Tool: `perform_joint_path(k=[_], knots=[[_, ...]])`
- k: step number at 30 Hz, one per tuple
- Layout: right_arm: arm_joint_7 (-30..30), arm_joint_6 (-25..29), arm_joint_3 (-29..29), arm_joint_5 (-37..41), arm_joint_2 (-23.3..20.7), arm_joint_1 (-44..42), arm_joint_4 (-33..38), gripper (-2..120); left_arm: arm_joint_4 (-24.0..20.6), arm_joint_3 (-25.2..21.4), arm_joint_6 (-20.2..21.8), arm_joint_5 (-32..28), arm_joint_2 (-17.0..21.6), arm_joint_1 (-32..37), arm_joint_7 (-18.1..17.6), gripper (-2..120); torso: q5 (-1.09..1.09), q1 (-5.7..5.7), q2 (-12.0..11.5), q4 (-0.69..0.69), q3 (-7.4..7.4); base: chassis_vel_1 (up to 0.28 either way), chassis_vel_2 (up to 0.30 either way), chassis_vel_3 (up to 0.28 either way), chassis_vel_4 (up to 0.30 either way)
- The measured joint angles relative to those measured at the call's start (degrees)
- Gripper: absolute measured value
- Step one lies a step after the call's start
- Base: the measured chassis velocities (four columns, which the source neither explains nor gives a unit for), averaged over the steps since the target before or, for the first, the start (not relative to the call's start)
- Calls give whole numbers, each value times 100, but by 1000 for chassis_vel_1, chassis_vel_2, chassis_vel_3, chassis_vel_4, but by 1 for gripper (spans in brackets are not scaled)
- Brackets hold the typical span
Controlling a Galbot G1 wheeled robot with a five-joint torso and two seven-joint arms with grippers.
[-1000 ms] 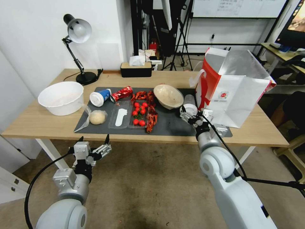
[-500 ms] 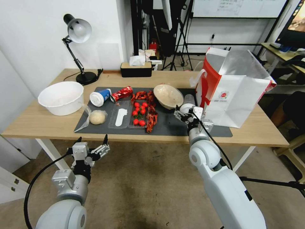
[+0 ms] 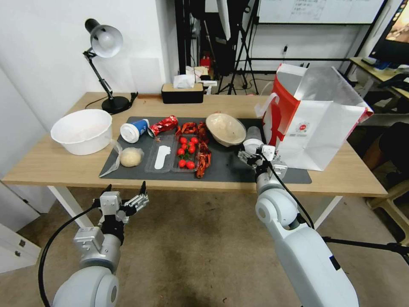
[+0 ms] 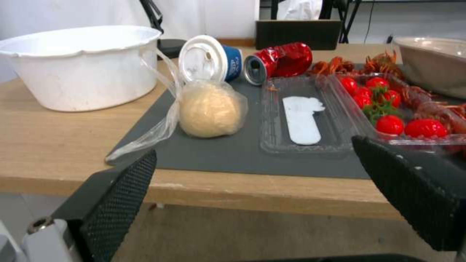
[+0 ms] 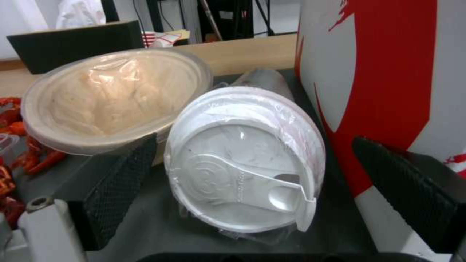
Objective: Pick up the trash from the table and place it into the takeout bag.
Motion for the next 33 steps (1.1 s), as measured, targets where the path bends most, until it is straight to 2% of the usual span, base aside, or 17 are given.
perform_joint_path(k=[23,26,33], knots=[[-7,32,-56,11,14,183,-281,97,73,8,-173,48,-5,19,-2,100,0,0,1,0,-1,0,0,0,0],[-9,34,-68,11,26,184,-292,93,89,11,-215,59,-6,26,-2,100,0,0,1,0,-1,0,0,0,0],[-18,52,-89,3,37,219,-369,75,130,20,-297,77,-11,28,-2,100,-1,0,1,0,-1,0,0,0,0]])
